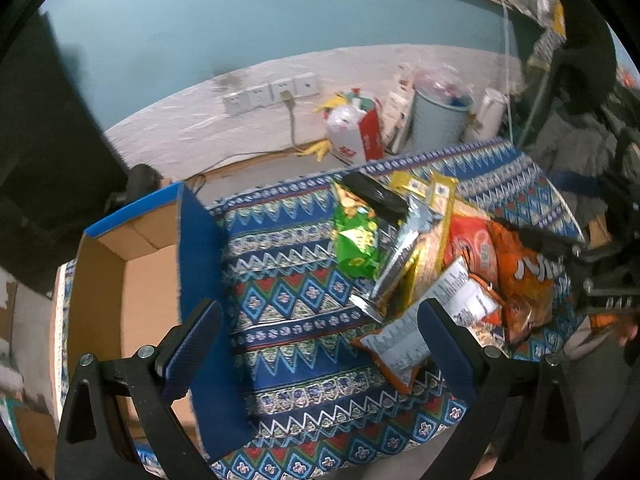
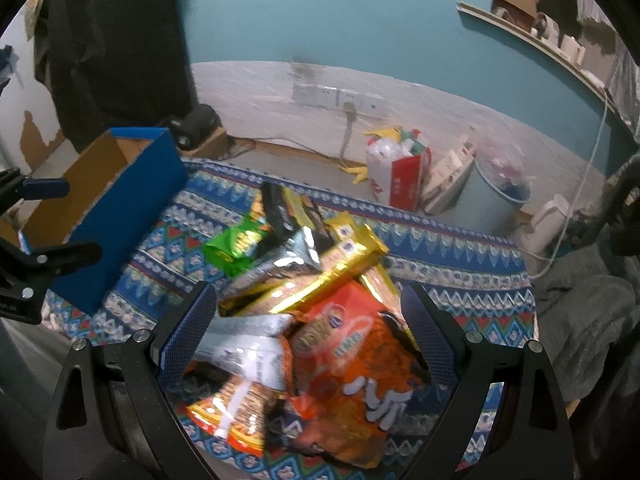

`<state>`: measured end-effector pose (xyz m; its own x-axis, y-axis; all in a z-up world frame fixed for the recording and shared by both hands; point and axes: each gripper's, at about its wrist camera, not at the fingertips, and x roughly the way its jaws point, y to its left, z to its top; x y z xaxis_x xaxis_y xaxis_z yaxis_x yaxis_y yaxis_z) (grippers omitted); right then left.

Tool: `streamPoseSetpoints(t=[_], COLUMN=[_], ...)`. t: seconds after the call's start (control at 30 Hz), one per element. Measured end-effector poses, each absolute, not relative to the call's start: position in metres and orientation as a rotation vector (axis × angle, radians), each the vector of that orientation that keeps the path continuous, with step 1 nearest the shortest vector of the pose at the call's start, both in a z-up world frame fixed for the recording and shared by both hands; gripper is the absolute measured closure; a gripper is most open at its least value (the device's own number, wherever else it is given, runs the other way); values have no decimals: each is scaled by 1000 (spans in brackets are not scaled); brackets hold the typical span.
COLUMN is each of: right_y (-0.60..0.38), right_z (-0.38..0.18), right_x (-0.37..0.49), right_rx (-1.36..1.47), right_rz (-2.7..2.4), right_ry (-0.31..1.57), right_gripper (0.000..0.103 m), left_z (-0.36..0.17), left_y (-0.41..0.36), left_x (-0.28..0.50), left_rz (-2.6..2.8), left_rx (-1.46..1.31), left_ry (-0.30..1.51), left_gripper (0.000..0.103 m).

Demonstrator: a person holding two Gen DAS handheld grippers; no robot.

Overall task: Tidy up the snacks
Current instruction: 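Grasp the silver-white bag with the left tool while the right tool grasps the orange chip bag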

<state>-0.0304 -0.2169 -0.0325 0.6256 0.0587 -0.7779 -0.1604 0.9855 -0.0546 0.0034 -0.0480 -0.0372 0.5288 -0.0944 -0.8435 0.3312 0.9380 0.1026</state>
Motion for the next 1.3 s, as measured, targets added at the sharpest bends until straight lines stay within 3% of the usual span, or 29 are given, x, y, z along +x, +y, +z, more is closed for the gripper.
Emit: streamPoseSetpoints(t=[0.77, 1.17, 1.2, 1.27, 1.3], right_y=[-305, -295, -295, -296, -296], right_z=[-133, -167, -168, -171, -173], right_x=[-39, -26, -25, -25, -25], right_rx=[131, 113, 119, 141, 157], right_rz=[-86, -43, -34, -5, 13], right_ry=[1265, 1324, 1324, 1327, 1330], right_gripper=[11, 12, 14, 37, 42], left_z=[-124, -162, -163, -166, -169], left_y=[-125, -148, -148, -148, -149], left_x=[8, 25, 27, 31, 32], left_rz=[-529, -580, -583, -595, -598], left_rx=[470, 489, 478, 444, 437], left_ry=[1159, 1219, 1224, 1250, 1267], left_gripper=[4, 5, 7, 30, 37])
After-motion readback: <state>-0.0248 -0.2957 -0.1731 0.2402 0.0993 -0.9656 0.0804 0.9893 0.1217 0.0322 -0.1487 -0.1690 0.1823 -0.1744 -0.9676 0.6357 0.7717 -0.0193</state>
